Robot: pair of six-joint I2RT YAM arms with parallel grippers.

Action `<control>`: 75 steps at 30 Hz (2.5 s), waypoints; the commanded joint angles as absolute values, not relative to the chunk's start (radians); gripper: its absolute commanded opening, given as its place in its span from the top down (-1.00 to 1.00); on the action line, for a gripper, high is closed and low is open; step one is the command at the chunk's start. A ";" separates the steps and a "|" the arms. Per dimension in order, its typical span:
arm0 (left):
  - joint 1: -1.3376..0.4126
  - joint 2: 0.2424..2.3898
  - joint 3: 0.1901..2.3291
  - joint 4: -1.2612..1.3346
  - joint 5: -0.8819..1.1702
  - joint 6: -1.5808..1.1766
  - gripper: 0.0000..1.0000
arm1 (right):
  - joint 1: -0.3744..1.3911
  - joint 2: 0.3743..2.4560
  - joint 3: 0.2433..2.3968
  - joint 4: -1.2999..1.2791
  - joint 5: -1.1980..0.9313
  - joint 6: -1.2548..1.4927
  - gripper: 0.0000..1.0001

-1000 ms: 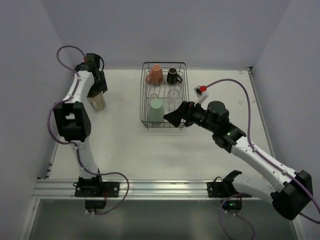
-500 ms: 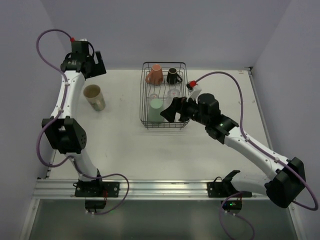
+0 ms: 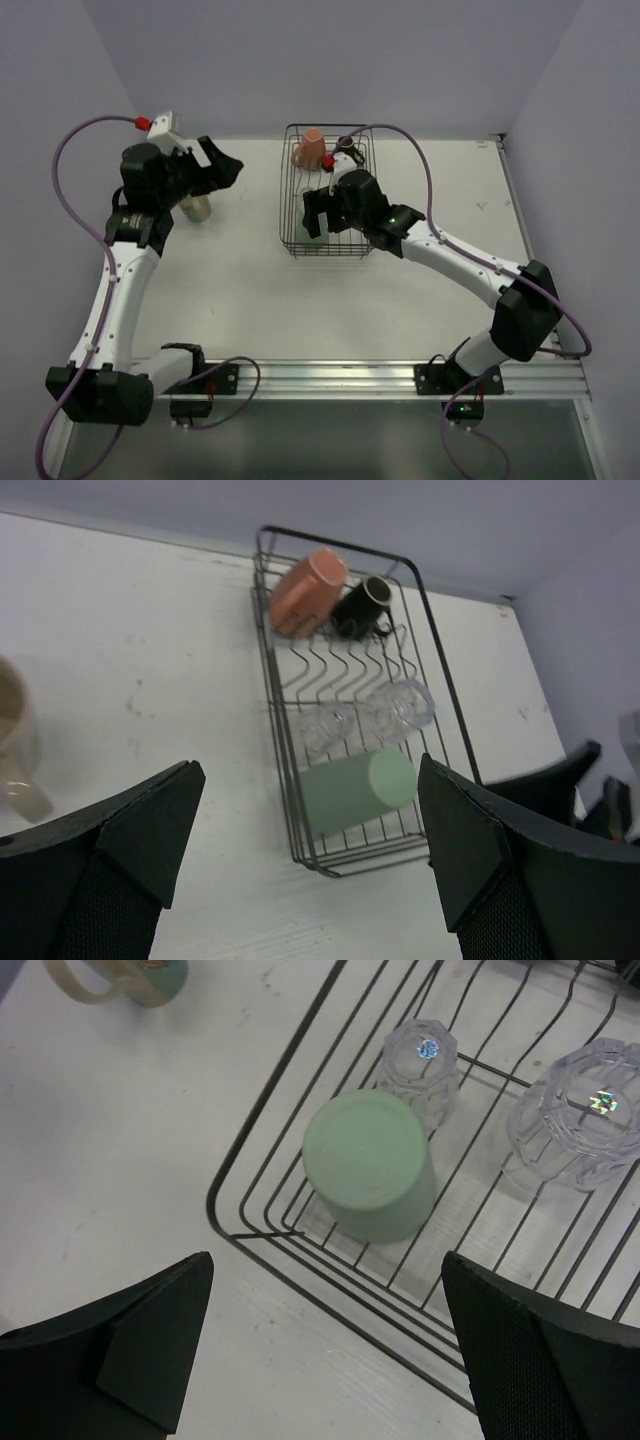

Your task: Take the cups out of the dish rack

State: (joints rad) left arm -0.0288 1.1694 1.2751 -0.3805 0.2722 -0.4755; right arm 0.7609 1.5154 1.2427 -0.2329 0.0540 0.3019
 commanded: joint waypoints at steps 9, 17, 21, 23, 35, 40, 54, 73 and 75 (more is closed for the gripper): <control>-0.143 0.908 0.805 -0.167 0.499 -0.581 -0.89 | 0.765 1.729 1.448 -0.322 0.210 0.250 -0.98; -0.146 0.930 0.713 -0.083 0.540 -0.612 -0.79 | 0.765 1.853 1.562 -0.331 0.218 0.230 -0.97; -0.150 0.940 0.690 -0.061 0.541 -0.620 -0.69 | 0.765 1.884 1.581 -0.310 0.219 0.224 -0.73; -0.152 0.945 0.678 -0.057 0.548 -0.626 -0.65 | 0.765 1.887 1.582 -0.298 0.224 0.225 -0.35; -0.178 1.015 0.670 0.193 0.690 -0.791 -0.47 | 0.733 1.430 1.260 -0.017 0.212 0.340 0.27; -0.219 1.058 0.672 0.325 0.713 -0.870 -0.46 | 0.598 1.248 1.077 0.155 -0.126 0.572 0.27; -0.319 1.232 0.681 0.652 0.715 -1.035 -0.45 | 0.497 1.184 0.891 0.402 -0.445 0.837 0.27; -0.342 1.214 0.705 0.700 0.658 -1.073 1.00 | 0.465 1.262 0.822 0.471 -0.459 0.907 -0.37; -0.342 1.201 0.736 0.599 0.638 -1.033 1.00 | 0.454 1.266 0.816 0.469 -0.463 0.910 -0.75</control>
State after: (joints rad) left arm -0.3294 1.2381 0.6682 0.6617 0.6724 -1.1103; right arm 0.4564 1.2526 0.8356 0.4419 -0.4370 0.8936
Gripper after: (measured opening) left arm 0.325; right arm 0.832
